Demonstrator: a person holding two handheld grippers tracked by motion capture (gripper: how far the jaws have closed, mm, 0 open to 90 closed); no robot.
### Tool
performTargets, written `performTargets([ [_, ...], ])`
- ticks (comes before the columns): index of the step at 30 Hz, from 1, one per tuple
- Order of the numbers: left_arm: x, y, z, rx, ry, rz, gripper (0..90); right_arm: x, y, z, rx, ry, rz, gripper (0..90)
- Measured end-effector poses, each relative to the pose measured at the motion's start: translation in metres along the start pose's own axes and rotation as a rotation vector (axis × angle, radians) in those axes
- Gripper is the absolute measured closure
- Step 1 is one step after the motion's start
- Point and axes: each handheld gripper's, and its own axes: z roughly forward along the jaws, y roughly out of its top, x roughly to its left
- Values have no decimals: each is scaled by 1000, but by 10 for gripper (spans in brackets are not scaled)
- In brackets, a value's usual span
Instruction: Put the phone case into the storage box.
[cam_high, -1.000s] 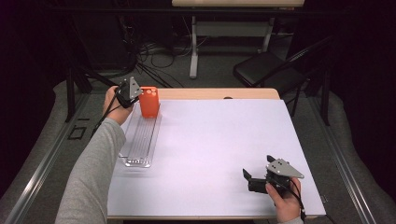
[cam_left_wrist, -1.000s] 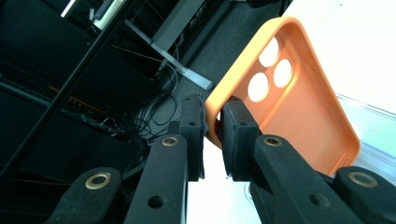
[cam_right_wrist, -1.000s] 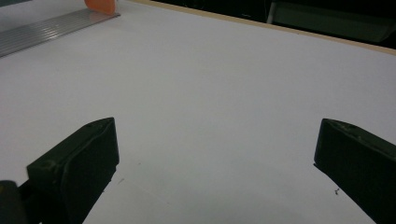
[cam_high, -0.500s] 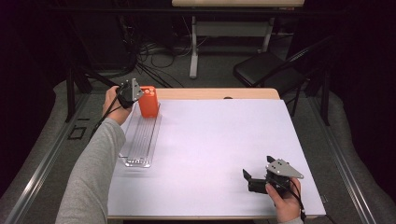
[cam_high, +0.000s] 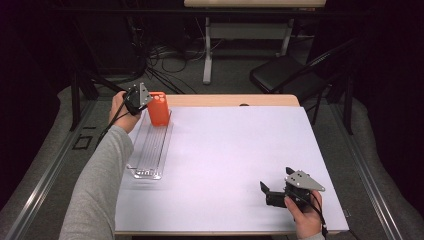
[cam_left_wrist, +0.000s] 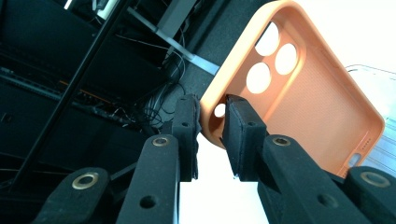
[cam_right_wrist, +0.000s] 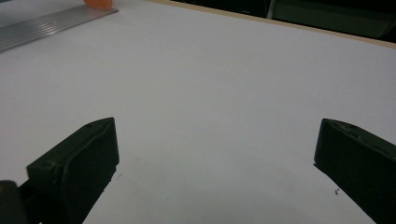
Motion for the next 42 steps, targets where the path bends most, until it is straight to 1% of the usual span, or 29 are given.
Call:
performTargets([
  [4,0,0,1,-4,-7,-14,745,0,0,0,0,0,0,0],
  [11,0,1,1,1,-8,-34,740,0,-1,0,0,4,5,0],
  [13,0,1,1,3,-2,-34,729,0,-1,1,0,5,7,0],
  [15,1,1,0,6,2,-36,710,-1,-1,1,0,4,6,0],
  [17,1,1,0,8,4,-47,688,-1,-1,1,1,5,4,0],
  [19,2,0,-1,4,-1,-61,674,-1,-1,1,2,5,4,0],
  [24,3,0,-2,3,-3,-76,638,-1,-2,1,3,4,6,0],
  [29,5,-1,-4,-10,-4,-113,562,-1,-1,1,0,6,4,0],
  [31,5,-1,-4,-10,-4,-119,528,0,-1,1,-4,6,4,0],
  [40,6,-1,-8,4,-10,-137,502,-1,-1,2,1,10,2,0],
  [42,5,-1,-8,1,-10,-141,502,-1,-1,2,0,11,2,0],
])
